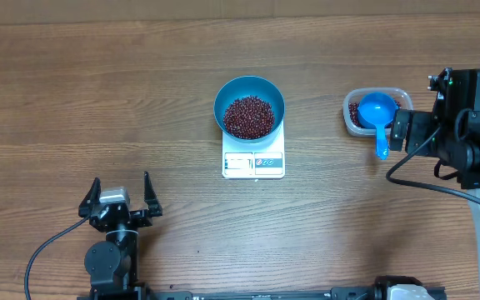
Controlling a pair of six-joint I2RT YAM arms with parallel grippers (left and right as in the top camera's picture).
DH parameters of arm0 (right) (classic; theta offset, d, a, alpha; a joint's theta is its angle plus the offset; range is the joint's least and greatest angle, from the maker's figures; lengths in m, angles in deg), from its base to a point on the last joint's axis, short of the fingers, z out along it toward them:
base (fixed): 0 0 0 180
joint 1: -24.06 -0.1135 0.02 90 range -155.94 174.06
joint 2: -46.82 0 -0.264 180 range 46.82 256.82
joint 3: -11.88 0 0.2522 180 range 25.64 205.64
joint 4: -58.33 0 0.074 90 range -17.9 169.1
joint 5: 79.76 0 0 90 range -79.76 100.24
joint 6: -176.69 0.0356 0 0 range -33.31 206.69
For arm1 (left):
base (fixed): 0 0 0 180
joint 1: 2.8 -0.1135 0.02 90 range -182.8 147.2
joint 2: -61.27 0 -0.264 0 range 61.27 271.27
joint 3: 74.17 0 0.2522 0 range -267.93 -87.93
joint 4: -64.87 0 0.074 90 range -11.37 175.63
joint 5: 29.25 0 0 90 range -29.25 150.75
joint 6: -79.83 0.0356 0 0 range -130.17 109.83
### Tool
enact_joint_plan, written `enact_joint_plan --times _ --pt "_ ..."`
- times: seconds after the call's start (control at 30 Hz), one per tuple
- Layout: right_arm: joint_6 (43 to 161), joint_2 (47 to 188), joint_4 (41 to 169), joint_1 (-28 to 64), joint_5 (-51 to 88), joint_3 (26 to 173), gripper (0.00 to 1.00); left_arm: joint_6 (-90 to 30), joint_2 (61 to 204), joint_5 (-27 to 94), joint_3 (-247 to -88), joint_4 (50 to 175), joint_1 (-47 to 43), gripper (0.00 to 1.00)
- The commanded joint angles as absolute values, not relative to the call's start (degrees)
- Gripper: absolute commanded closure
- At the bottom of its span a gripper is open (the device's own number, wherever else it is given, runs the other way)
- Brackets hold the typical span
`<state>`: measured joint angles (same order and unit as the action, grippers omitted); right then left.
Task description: Scoop item into bowl and weigh 150g on scale
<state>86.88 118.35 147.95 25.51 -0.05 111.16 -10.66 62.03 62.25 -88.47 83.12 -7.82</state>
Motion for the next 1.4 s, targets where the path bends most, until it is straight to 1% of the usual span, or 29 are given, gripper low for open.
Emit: enact_joint_plan --times 0.0,0.23,0.37,0.53,0.7,0.9,1.17,1.37 --pt "86.8 118.4 147.6 25.3 0.2 112.7 0.0 -11.5 61.5 61.7 -88.2 82.9 -8.4 0.0" --pt "86.9 116.7 146.2 25.4 0.6 112.1 0.0 -11.5 61.5 61.7 -88.2 82.9 -8.4 0.0" --pt "86.8 114.2 139.5 25.4 3.4 109.2 0.0 -11.5 61.5 61.7 -88.2 82.9 -8.4 0.01" --pt "86.8 110.0 125.8 25.4 7.3 102.4 0.0 -11.5 61.5 61.7 -88.2 82.9 -8.4 0.0" --pt "86.9 105.7 110.8 25.4 11.0 92.0 0.0 -11.5 61.5 61.7 -88.2 82.9 -8.4 0.0" --pt "86.9 99.3 92.6 25.4 14.5 76.6 0.0 -11.5 61.5 61.7 -88.2 82.9 -8.4 0.0" --pt "86.9 89.7 69.2 25.3 15.7 55.5 0.0 -11.5 61.5 61.7 -88.2 82.9 -8.4 0.0" --pt "86.9 82.4 56.8 25.3 15.9 41.4 0.0 -11.5 61.5 61.7 -88.2 82.9 -8.4 0.0"
